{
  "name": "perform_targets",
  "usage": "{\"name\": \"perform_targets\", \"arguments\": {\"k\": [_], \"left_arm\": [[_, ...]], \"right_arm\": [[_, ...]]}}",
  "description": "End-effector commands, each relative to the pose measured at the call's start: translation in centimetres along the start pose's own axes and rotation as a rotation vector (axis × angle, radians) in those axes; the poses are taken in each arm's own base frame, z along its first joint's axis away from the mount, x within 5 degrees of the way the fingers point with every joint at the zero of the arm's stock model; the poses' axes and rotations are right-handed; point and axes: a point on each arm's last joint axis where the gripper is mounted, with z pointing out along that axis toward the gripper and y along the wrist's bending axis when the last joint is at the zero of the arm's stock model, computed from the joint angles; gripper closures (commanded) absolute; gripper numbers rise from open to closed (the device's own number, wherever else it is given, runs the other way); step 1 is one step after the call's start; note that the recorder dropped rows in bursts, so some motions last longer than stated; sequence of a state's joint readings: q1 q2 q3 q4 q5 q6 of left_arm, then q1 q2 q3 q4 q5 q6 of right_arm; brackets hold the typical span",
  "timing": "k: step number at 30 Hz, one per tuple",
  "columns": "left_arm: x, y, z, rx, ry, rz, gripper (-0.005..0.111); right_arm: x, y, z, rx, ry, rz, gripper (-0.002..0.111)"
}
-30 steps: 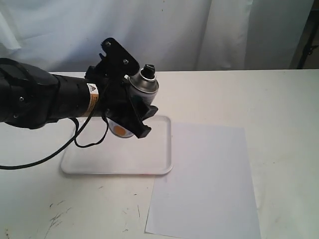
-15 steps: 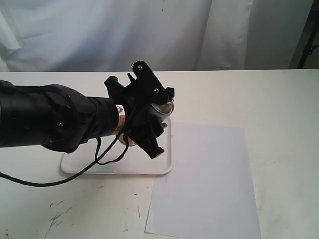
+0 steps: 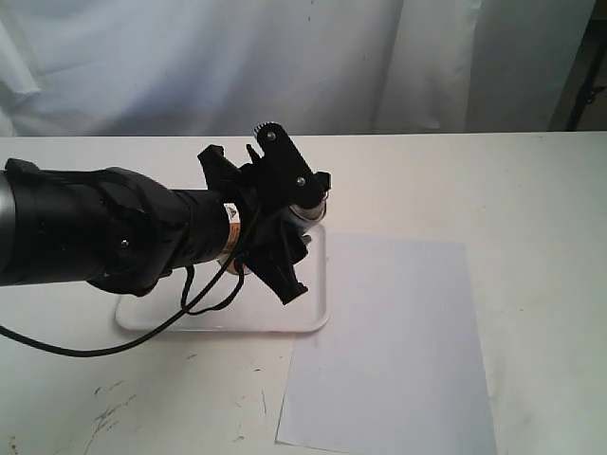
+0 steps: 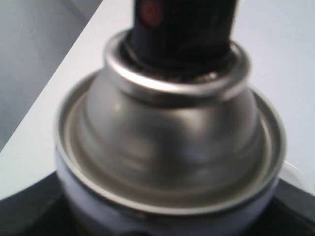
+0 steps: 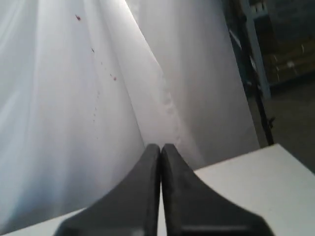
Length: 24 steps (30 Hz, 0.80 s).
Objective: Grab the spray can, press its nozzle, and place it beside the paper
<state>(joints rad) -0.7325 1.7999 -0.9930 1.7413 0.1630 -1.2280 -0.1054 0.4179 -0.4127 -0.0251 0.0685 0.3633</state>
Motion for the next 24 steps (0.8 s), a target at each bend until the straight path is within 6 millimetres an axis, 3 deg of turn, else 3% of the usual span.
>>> {"name": "perform_targets", "arguments": {"k": [1,6,10,15,24], "left_arm": [[-0.7,0.0,-0.3,0.007,-0.025,0.006,0.107],[-0.9,-0.4,-0.3,0.051,-0.051,0.210,0.107],[-1.5,1.0,-0.4,-0.052,-0.034,0.206,0.107],[-2.7,1.9,-0.6,-0.090,-0.048,0.113,0.107],[-3.3,1.3,0.3,-0.031,-0.081,0.279,0.107]], "right_arm": [[0.7,-0.1,3.8,0.056,0.175,0.054,0.108],[3.0,-0.7,7.1,0.105,0.336,0.043,0.108],[4.8,-0.3,8.5,0.082,0.434,0.019,0.108],[5.4,1.2,9.1,-0.026,0.431,-0.098,0.108],[5.3,2.1,9.1,-0.105,0.388,-0.236,0.108]]}}
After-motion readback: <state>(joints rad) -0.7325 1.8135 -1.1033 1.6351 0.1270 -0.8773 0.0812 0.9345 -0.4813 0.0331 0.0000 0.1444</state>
